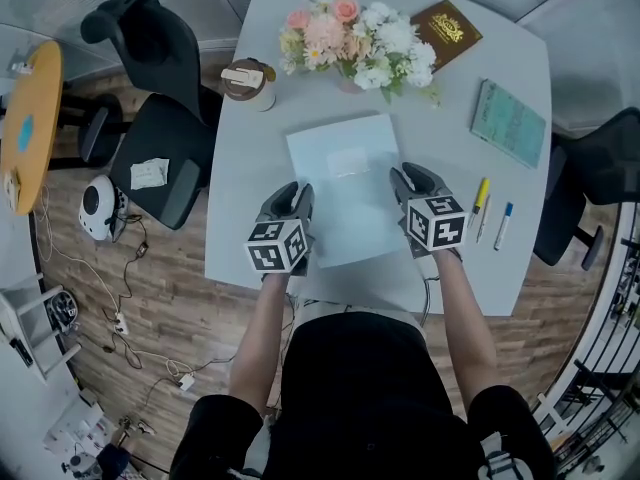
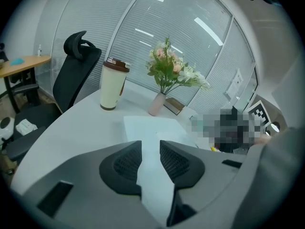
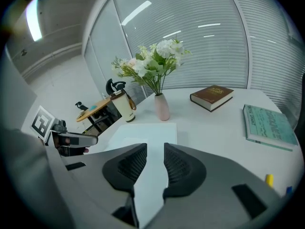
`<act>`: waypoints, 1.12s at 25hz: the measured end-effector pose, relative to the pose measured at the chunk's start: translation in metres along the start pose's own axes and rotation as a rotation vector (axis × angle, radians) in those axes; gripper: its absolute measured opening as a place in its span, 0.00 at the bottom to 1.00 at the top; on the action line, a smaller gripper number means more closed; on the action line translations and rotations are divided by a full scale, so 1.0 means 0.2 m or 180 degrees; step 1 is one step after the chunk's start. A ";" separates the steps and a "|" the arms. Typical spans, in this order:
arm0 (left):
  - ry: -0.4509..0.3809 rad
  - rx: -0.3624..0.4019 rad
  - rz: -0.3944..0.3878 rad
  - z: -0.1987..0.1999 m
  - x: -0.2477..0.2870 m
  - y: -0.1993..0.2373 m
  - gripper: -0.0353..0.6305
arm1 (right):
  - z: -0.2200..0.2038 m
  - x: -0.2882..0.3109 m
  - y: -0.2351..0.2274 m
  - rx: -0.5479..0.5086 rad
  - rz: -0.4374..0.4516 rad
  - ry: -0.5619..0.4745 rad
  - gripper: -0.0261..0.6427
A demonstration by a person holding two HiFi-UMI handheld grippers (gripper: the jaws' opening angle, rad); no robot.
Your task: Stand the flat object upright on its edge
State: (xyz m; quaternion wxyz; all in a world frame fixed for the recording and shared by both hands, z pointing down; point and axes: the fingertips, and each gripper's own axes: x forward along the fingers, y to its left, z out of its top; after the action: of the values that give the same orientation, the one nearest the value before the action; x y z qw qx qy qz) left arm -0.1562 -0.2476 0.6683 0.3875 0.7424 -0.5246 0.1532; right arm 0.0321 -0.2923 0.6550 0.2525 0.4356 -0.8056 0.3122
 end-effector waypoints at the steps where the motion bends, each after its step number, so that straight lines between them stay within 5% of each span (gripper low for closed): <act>1: 0.0002 -0.0011 0.0015 0.00 0.01 0.02 0.23 | 0.00 0.01 -0.01 0.0009 -0.0005 0.0008 0.21; 13: 0.0178 -0.0091 -0.0013 -0.02 0.14 0.12 0.38 | -0.04 0.17 -0.11 0.0092 -0.0093 0.0197 0.35; 28: 0.0214 -0.0558 -0.0100 -0.05 0.25 0.19 0.44 | -0.06 0.34 -0.17 0.0500 0.0001 0.0256 0.46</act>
State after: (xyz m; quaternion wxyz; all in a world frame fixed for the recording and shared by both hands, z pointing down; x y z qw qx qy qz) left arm -0.1693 -0.2790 0.7228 0.4708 0.7083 -0.5109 0.1254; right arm 0.0303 -0.3354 0.7186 0.2496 0.4411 -0.7679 0.3917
